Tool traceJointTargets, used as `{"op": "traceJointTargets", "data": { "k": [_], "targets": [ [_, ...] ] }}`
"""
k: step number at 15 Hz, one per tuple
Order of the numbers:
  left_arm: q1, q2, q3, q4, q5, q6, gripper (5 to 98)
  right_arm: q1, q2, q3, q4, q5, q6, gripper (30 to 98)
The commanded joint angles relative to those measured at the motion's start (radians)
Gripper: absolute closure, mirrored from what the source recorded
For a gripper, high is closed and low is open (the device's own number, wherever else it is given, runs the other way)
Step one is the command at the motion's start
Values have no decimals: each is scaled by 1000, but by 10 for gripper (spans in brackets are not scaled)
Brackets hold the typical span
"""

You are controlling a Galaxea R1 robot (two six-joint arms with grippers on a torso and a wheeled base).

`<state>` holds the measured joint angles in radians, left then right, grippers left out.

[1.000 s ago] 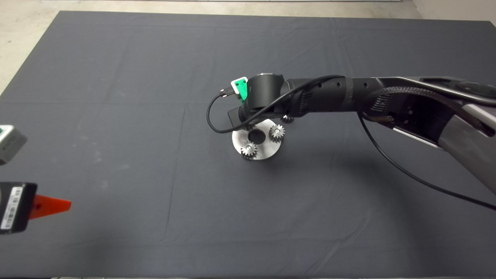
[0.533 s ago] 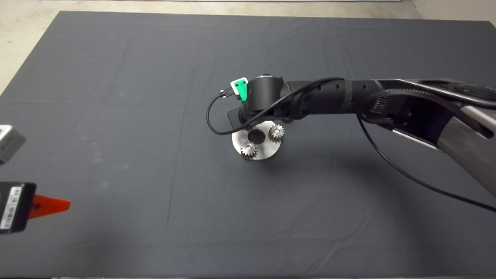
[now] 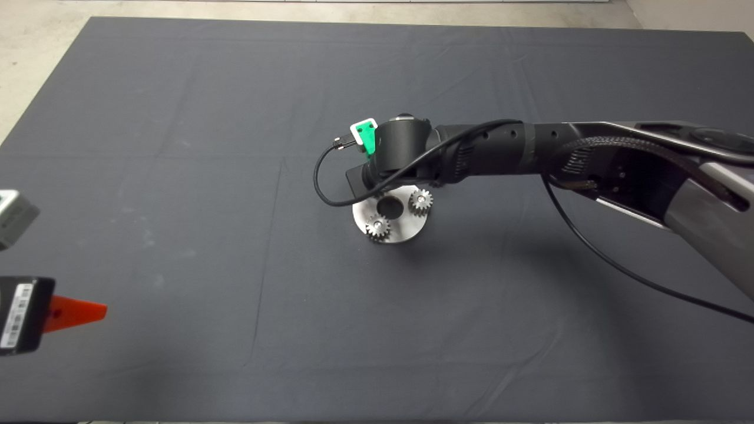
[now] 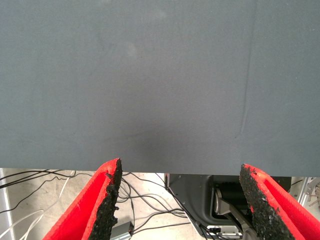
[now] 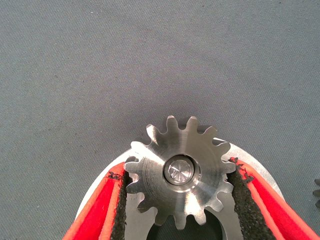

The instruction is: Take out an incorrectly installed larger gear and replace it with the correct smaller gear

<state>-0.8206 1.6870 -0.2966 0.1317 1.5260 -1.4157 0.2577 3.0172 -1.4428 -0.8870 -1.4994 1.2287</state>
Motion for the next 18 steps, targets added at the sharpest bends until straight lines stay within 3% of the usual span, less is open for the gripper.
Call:
{"op": "traceJointTargets", "data": {
  "k": [1,7,9,12,18],
  "targets": [
    [-12,3,13,11,63,6,444,6,-2,3,-21,-30,6,826],
    [-12,1,14,11,65,6,444,11,-5,50,-20,-74,10,847],
    [-12,-2,13,11,64,6,444,20,-5,83,-13,-85,40,851],
    [-12,1,13,11,63,6,444,75,-7,89,-4,-87,44,862],
    [-11,12,10,17,62,4,444,224,-11,119,146,-93,44,864]
  ]
}}
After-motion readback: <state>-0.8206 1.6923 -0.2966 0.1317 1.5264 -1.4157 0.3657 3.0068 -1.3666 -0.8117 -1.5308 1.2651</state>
